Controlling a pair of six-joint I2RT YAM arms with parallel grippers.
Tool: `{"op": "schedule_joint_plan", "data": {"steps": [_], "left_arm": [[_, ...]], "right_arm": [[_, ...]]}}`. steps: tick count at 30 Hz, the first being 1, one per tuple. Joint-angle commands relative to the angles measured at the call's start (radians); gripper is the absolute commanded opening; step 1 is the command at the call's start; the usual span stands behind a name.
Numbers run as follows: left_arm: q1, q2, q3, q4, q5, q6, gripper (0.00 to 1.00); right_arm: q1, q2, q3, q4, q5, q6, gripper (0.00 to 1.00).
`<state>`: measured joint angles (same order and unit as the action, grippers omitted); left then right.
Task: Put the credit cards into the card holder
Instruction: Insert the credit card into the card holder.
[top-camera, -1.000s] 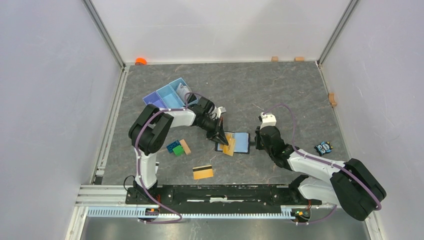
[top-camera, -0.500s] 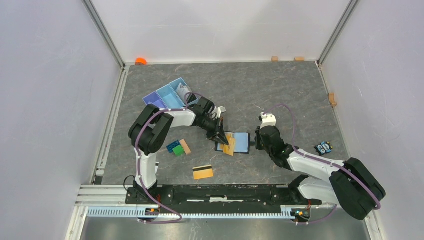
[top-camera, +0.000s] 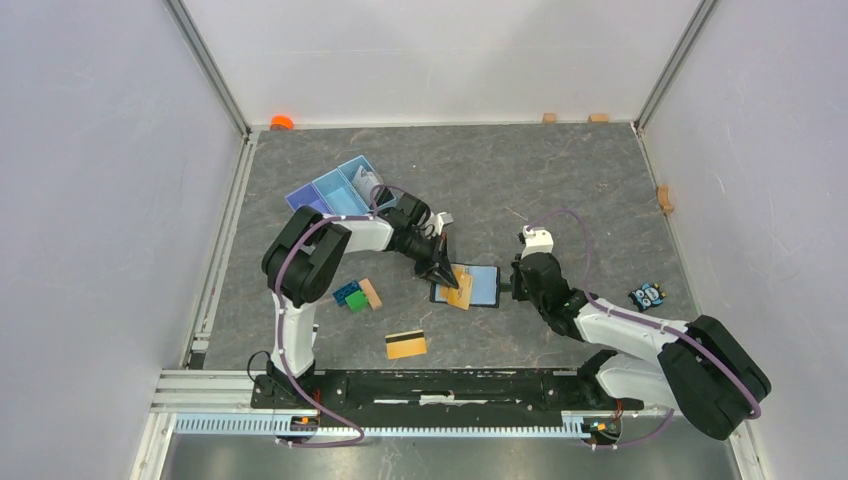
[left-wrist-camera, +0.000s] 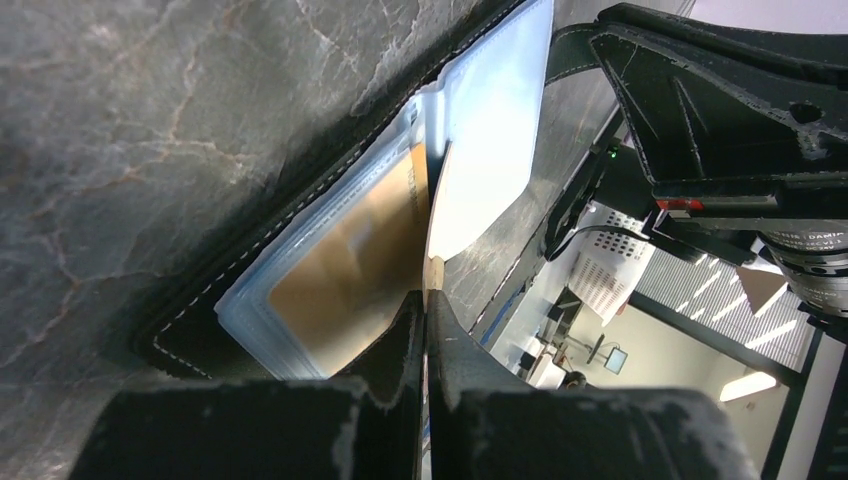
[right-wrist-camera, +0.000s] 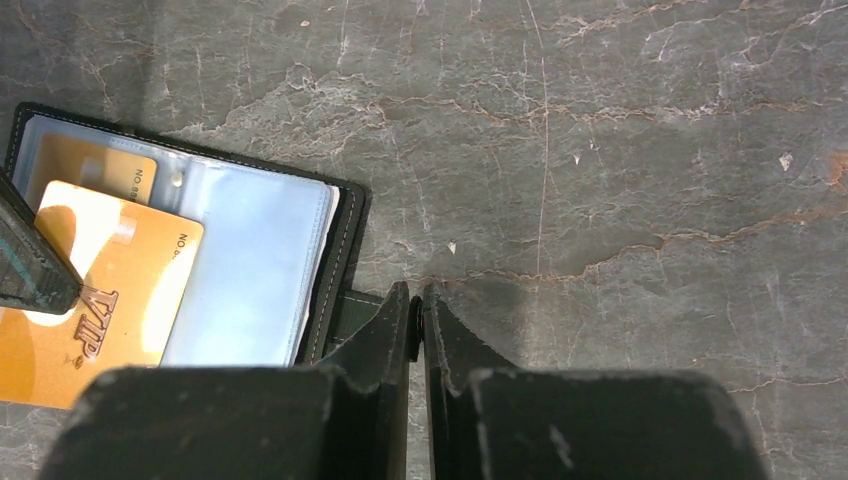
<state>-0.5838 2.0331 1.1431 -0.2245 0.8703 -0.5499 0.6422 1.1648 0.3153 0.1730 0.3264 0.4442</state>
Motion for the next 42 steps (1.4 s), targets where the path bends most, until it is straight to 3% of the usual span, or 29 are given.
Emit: {"op": "schedule_joint_plan", "data": {"steps": [1,42], "left_arm": [[0.005,0.028,0.032,0.040,-0.023,-0.015,0.02],[-0.027,0.045,-0.029,0.209,-0.047,-0.142,0.02]], "right_arm": [[-0.001,0.003,-0.013,0.029,-0.002,0.014,0.09],[-0.001,0.002,-0.031,0.053,-0.028,0.036,0.03]]}}
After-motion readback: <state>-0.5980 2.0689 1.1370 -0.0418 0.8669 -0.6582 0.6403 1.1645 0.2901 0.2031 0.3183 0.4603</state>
